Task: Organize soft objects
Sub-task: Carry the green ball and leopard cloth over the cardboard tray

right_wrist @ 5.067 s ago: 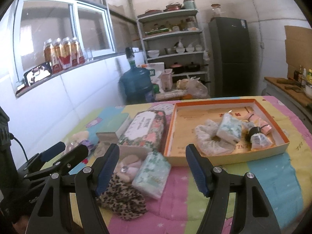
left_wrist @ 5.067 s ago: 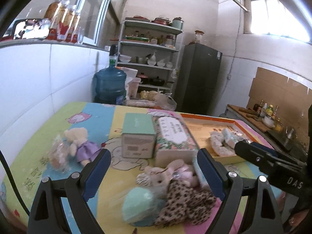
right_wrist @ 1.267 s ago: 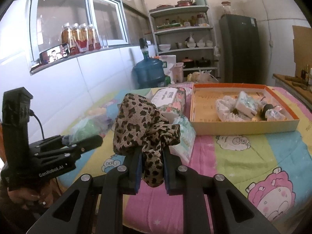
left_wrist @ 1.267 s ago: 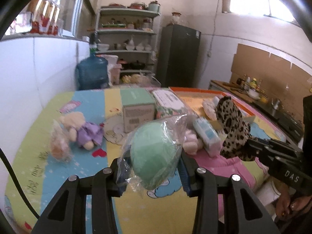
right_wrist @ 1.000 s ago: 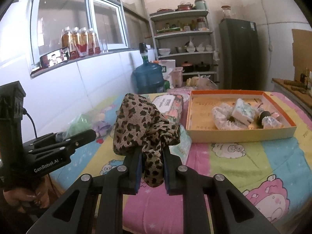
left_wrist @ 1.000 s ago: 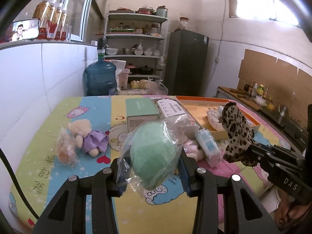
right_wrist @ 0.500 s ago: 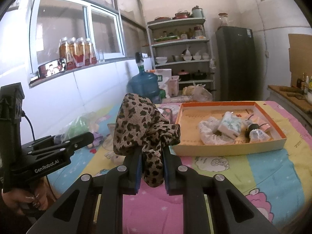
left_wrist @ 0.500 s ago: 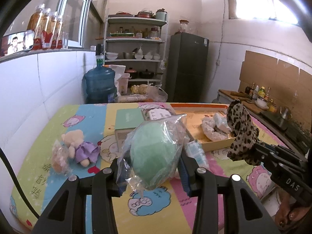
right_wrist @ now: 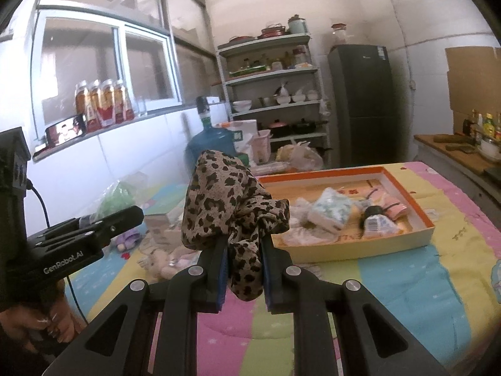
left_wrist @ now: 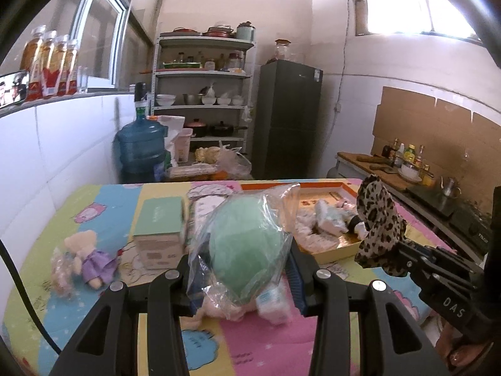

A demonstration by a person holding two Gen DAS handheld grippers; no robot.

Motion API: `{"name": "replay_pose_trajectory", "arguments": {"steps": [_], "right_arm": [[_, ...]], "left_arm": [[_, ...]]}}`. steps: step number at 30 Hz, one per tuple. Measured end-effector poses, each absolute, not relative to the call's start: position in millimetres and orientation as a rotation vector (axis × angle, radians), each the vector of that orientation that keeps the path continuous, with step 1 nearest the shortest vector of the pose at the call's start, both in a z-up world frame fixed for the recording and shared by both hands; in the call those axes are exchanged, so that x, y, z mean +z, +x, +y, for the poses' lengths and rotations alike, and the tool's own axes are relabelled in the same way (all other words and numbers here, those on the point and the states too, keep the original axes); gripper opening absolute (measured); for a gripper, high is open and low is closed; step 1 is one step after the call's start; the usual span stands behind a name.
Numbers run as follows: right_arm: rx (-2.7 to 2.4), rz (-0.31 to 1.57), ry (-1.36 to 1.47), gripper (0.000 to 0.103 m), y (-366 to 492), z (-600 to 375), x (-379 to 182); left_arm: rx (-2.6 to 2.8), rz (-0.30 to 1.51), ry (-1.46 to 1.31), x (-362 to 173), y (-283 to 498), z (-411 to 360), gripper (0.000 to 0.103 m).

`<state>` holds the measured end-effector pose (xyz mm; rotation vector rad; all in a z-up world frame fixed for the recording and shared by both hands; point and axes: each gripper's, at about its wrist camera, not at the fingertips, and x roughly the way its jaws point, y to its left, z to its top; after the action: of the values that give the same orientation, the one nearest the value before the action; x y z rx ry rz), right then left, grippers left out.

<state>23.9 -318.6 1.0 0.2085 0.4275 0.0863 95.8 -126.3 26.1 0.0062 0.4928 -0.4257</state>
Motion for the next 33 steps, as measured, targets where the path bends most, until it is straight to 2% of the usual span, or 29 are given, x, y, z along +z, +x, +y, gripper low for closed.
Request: {"name": "replay_pose_trajectory", "arguments": {"steps": [17, 33], "right_arm": [[-0.014, 0.399, 0.281, 0.019, 25.1, -400.6, -9.1], [-0.088, 0.436, 0.311, 0.019, 59.4, -464.8, -21.6]], "left_arm": [[-0.487, 0.496, 0.042, 18.1, 111.7, -213.7, 0.044], [-0.491, 0.577, -0.016, -6.1, 158.6, -266.1, 0.044]]}}
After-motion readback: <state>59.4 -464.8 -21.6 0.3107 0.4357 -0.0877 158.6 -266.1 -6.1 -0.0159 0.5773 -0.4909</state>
